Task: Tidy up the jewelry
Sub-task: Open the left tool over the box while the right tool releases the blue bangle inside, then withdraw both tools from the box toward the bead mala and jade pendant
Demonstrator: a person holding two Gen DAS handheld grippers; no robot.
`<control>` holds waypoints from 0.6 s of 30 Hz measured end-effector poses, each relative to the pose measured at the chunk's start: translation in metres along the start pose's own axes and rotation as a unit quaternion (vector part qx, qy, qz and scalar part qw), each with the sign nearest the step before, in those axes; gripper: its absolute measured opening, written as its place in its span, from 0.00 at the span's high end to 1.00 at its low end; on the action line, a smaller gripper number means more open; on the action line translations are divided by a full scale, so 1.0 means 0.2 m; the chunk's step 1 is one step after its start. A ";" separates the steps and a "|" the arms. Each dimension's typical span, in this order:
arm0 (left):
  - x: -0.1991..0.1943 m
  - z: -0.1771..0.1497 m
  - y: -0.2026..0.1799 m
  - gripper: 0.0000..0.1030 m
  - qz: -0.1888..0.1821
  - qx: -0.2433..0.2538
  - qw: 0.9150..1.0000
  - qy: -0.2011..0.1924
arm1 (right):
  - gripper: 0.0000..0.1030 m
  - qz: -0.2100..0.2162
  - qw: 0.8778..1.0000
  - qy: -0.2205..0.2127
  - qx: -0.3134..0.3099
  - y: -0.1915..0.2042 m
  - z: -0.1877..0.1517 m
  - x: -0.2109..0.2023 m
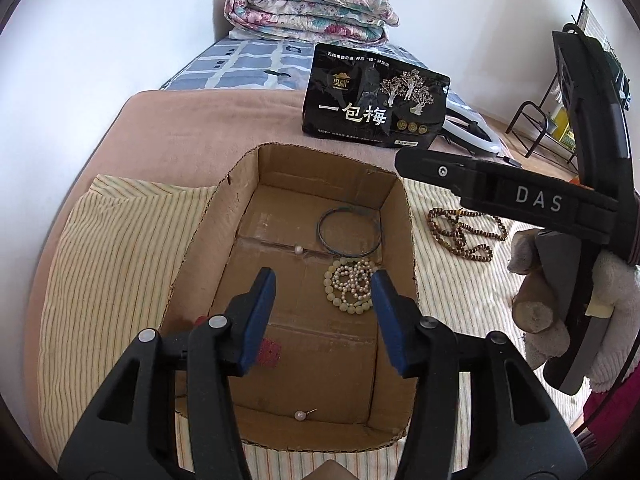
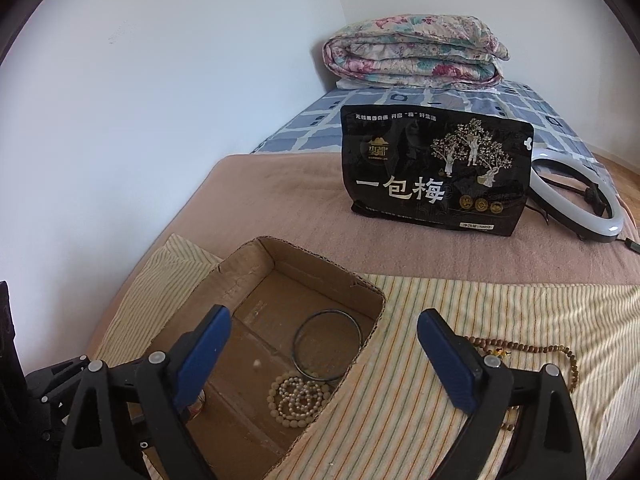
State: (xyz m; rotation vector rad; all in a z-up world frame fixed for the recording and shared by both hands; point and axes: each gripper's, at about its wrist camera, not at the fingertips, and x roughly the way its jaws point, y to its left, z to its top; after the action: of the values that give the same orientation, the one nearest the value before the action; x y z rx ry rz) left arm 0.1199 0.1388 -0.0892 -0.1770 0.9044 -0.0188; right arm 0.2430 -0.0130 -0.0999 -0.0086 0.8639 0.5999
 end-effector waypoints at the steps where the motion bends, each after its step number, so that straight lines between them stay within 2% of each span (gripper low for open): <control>1: 0.00 0.00 0.00 0.51 0.000 0.000 1.000 0.000 | 0.07 -0.001 1.000 -0.001 0.001 -0.01 0.00 -0.01; 11: -0.04 0.01 -0.06 0.51 0.006 0.010 1.000 -0.020 | 0.07 -0.013 1.000 -0.010 -0.009 -0.01 -0.01 -0.09; 18: -0.04 0.04 -0.14 0.51 -0.001 0.019 0.999 -0.028 | 0.07 -0.029 0.999 -0.023 -0.006 -0.11 -0.03 -0.21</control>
State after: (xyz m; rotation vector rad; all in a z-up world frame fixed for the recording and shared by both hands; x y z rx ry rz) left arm 0.1235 0.1130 -0.0743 -0.1414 0.8465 -0.0327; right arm 0.2286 -0.0529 -0.0776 -0.0307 0.8131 0.5500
